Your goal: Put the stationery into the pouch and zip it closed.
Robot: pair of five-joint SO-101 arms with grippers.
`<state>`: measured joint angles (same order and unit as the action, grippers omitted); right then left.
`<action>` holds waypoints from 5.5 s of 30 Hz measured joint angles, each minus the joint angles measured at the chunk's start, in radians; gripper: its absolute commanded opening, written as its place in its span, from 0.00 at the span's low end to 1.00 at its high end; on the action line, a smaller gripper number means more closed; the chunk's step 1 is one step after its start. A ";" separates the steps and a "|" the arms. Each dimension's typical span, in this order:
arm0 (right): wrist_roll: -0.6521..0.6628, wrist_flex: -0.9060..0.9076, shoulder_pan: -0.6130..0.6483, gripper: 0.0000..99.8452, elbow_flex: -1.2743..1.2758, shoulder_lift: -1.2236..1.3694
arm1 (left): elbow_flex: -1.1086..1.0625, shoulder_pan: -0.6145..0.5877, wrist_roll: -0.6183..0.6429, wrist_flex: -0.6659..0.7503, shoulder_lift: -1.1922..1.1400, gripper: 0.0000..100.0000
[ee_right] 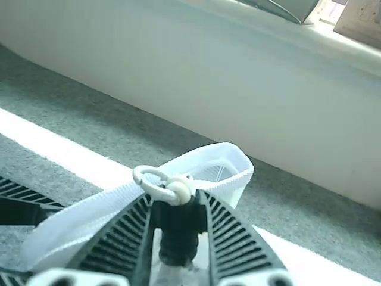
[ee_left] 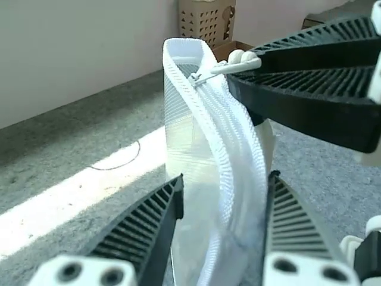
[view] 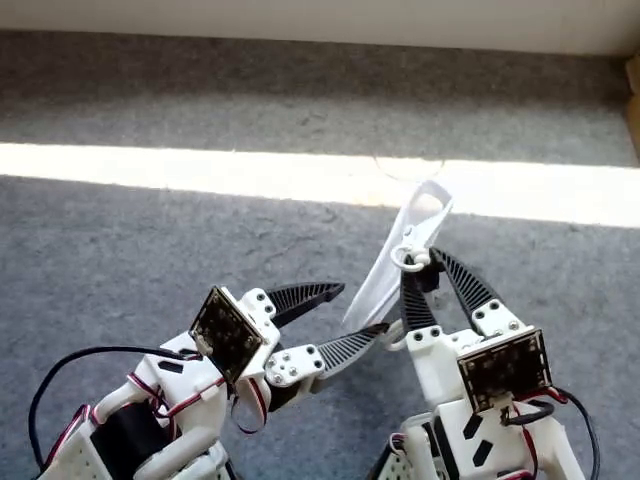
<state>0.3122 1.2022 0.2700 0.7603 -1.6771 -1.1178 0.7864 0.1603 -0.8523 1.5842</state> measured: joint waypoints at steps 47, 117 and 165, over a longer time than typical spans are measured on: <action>0.000 -0.028 -0.035 0.00 -0.018 0.003 | -0.092 -0.069 -0.514 0.132 -0.002 0.01; -0.249 -0.219 0.035 0.14 0.296 0.002 | 0.011 -0.152 -0.525 -0.071 0.012 0.01; -0.083 -0.388 -0.594 0.00 0.307 0.000 | 0.011 -0.144 -0.531 -0.061 -0.002 0.01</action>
<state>0.2294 0.8140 -0.3237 1.0671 -1.6771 -1.1070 0.6421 -0.3705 -0.9137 1.5827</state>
